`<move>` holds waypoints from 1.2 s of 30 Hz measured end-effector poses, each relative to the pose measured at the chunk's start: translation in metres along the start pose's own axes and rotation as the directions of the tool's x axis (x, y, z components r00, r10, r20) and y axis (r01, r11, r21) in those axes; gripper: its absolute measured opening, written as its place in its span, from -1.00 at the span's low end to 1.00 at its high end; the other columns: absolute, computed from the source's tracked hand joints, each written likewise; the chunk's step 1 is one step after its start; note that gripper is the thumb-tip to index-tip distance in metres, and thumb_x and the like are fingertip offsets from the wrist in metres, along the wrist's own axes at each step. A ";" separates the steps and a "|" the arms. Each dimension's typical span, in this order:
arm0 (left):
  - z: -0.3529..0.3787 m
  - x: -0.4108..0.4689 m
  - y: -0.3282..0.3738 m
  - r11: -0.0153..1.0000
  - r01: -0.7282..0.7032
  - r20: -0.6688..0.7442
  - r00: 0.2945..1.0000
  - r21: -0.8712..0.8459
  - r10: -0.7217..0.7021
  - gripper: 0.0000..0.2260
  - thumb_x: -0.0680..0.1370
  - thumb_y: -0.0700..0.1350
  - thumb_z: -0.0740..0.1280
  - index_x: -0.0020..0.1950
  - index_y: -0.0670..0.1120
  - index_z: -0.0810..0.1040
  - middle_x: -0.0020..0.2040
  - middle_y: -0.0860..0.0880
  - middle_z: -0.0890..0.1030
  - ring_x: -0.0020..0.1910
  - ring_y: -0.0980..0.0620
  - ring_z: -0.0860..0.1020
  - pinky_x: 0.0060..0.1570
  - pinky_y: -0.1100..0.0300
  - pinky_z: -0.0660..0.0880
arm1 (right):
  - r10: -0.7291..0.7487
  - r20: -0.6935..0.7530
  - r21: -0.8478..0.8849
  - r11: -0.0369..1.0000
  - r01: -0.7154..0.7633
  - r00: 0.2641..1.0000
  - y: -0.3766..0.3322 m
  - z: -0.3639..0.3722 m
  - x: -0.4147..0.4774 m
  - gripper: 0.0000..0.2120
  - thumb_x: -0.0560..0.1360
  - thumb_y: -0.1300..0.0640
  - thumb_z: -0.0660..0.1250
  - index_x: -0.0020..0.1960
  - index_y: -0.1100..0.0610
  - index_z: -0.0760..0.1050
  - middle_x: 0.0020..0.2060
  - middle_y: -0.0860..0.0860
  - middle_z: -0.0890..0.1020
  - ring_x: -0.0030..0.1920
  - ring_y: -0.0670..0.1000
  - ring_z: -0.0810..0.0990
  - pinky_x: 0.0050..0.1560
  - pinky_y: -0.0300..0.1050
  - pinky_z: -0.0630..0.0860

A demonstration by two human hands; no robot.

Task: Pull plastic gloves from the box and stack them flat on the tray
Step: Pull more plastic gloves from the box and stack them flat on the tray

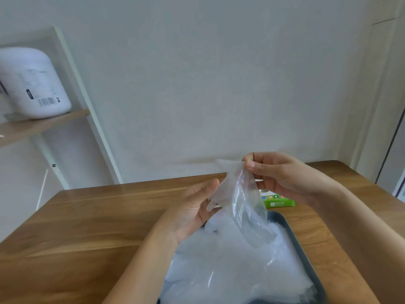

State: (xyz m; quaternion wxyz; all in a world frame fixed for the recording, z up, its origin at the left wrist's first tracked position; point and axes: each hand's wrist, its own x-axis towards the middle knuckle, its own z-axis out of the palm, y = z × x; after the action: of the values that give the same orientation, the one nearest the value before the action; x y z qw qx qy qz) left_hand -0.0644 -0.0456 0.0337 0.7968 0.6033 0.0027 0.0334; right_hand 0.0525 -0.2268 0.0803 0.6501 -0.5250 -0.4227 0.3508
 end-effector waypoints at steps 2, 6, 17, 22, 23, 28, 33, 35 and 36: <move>0.009 -0.008 -0.005 1.000 0.007 -0.031 0.999 0.029 -0.007 -0.84 0.41 -0.06 0.35 -0.28 -0.12 0.64 -0.45 -0.01 0.56 -0.42 0.09 0.58 -0.36 0.31 0.51 | 0.027 -0.011 -0.020 0.999 -0.027 1.000 0.004 0.006 -0.006 -0.86 0.52 0.17 0.20 -0.17 0.20 0.42 -0.26 0.05 0.55 -0.22 -0.03 0.56 -0.13 -0.18 0.56; 0.010 -0.013 -0.016 0.999 -0.013 -0.082 0.997 -0.035 0.011 -0.89 0.47 -0.15 0.39 -0.17 -0.19 0.56 -0.36 -0.06 0.61 -0.37 0.09 0.60 -0.30 0.29 0.52 | 0.104 -0.166 -0.046 0.993 -0.113 0.981 0.019 0.016 -0.021 -0.69 0.49 0.03 0.27 0.01 0.29 0.48 -0.17 0.11 0.60 -0.16 0.05 0.57 -0.18 -0.15 0.55; 0.002 -0.026 -0.007 0.969 -0.105 -0.244 0.969 -0.224 0.048 -0.69 0.48 -0.03 0.29 0.10 -0.17 0.66 0.06 -0.16 0.66 0.01 -0.03 0.65 0.18 0.06 0.45 | -0.368 -0.150 -0.877 0.478 0.048 0.917 0.043 0.048 -0.057 -0.06 0.13 -0.32 0.52 0.39 -0.41 0.09 0.41 -0.34 0.12 0.41 -0.28 0.15 0.26 -0.39 0.27; 0.007 -0.028 -0.006 0.969 -0.081 -0.246 0.969 -0.232 0.022 -0.67 0.61 -0.05 0.19 0.15 -0.24 0.62 0.16 -0.23 0.63 0.12 -0.11 0.61 0.27 0.00 0.42 | -0.550 -0.012 -0.990 0.126 0.068 0.835 0.050 0.064 -0.042 -0.45 0.39 0.10 0.49 0.32 -0.17 0.42 0.44 -0.11 0.25 0.43 -0.06 0.19 0.31 -0.24 0.20; 0.009 -0.029 -0.004 0.971 -0.079 -0.252 0.967 -0.225 0.020 -0.67 0.62 -0.07 0.17 0.15 -0.24 0.62 0.14 -0.22 0.63 0.09 -0.10 0.62 0.25 0.00 0.43 | -0.590 -0.007 -0.986 0.137 0.092 0.807 0.049 0.067 -0.040 -0.63 0.44 0.13 0.42 0.22 -0.08 0.54 0.37 -0.07 0.38 0.37 -0.06 0.28 0.30 -0.35 0.19; 0.005 -0.029 -0.002 0.981 -0.117 -0.382 0.923 -0.154 0.050 -0.74 0.61 -0.20 0.22 0.17 -0.38 0.51 0.11 -0.23 0.61 0.10 -0.12 0.58 0.19 0.03 0.49 | -0.491 -0.336 -0.869 0.491 -0.064 0.804 0.005 0.075 -0.037 -0.73 0.48 0.33 0.27 -0.11 0.01 0.64 -0.16 -0.07 0.68 -0.11 -0.07 0.59 -0.05 -0.30 0.45; -0.007 -0.032 0.005 0.985 -0.154 -0.622 0.765 0.075 0.167 -0.95 0.50 -0.23 0.37 -0.10 -0.09 0.58 -0.12 -0.01 0.64 -0.05 0.04 0.58 -0.03 0.25 0.47 | -0.181 -0.456 -0.614 0.773 -0.161 0.871 -0.040 0.060 -0.028 -0.75 0.54 0.31 0.29 -0.30 0.20 0.58 -0.40 0.04 0.66 -0.37 0.00 0.61 -0.17 -0.05 0.55; -0.003 -0.037 0.011 0.969 -0.203 -0.570 0.784 0.139 0.246 -0.74 0.36 0.09 0.47 -0.02 0.03 0.58 0.06 0.06 0.65 0.06 0.18 0.57 0.11 0.24 0.43 | -0.156 -0.448 -0.618 0.766 -0.179 0.880 -0.051 0.063 -0.025 -0.70 0.55 0.25 0.30 -0.36 0.21 0.54 -0.47 -0.01 0.63 -0.46 -0.10 0.55 -0.29 -0.22 0.52; -0.003 -0.039 0.012 0.960 -0.219 -0.533 0.799 0.176 0.280 -0.53 0.24 0.29 0.46 0.04 0.07 0.58 0.14 0.08 0.63 0.12 0.23 0.54 0.14 0.25 0.40 | -0.144 -0.426 -0.665 0.720 -0.201 0.893 -0.058 0.066 -0.024 -0.69 0.54 0.19 0.32 -0.36 0.20 0.55 -0.47 -0.02 0.62 -0.47 -0.12 0.53 -0.34 -0.28 0.50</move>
State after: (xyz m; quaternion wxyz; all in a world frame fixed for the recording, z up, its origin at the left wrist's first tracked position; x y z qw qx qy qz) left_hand -0.1043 -0.0421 0.0434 0.7173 0.6041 0.1551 0.3105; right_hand -0.0173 -0.2346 0.1388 0.4795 -0.8021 -0.3529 0.0463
